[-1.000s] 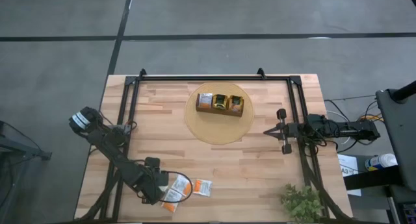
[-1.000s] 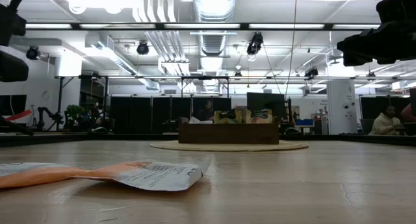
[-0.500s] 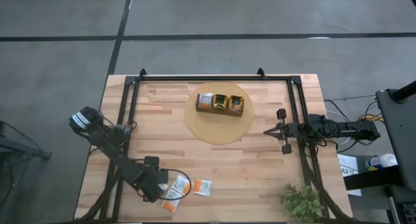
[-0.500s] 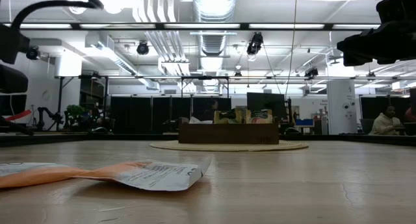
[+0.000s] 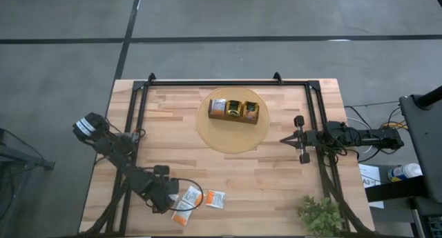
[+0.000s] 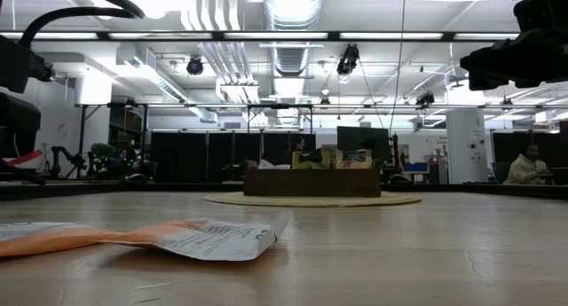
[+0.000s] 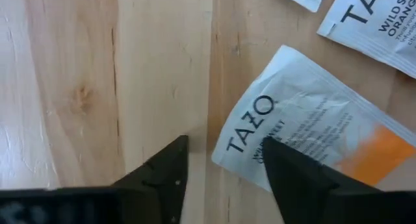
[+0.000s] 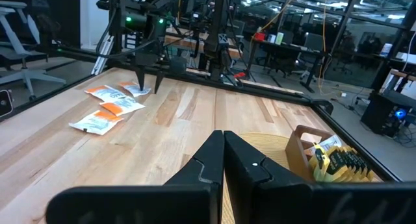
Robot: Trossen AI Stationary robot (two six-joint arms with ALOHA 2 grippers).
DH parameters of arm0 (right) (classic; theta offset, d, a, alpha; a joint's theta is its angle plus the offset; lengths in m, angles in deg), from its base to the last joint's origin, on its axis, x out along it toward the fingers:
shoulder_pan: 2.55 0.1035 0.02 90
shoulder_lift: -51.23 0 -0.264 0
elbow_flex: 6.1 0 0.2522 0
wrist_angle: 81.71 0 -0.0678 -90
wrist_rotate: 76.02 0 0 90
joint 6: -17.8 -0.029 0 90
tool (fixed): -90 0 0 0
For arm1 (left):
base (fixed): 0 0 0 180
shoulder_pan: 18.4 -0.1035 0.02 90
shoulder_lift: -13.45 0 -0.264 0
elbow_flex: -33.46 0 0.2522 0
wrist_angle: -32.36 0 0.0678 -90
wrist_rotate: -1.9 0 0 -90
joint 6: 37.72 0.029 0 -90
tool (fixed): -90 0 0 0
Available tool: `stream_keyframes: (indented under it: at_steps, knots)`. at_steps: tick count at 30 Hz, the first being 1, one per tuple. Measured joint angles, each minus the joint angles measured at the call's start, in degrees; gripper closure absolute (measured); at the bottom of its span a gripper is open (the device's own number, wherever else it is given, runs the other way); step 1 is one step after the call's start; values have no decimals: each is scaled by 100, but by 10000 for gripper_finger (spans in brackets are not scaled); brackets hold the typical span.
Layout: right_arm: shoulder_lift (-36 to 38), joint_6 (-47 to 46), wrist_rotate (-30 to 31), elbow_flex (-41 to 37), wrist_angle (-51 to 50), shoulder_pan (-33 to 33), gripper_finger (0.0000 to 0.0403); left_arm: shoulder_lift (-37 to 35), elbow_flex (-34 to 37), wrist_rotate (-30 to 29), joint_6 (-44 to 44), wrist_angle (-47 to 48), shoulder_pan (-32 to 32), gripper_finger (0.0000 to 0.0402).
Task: Pick & Place Tea
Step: Put the white tea bag into the left section of wooden organizer
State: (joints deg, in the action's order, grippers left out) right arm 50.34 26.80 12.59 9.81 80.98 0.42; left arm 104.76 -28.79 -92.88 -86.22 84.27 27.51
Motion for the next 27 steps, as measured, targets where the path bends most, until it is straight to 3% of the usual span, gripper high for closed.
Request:
stream_keyframes:
  at_steps: [8,18,27]
  knots:
    - [0,0,0,-1,1,1,394,-44,17,-7,388,52,-24,388]
    - [-2,0,0,0,0,2,394,-661,-133,-4,386,672,-192,401]
    - [0,0,0,0,0,1,394,-1609,-624,-1669,544,1843,-573,401]
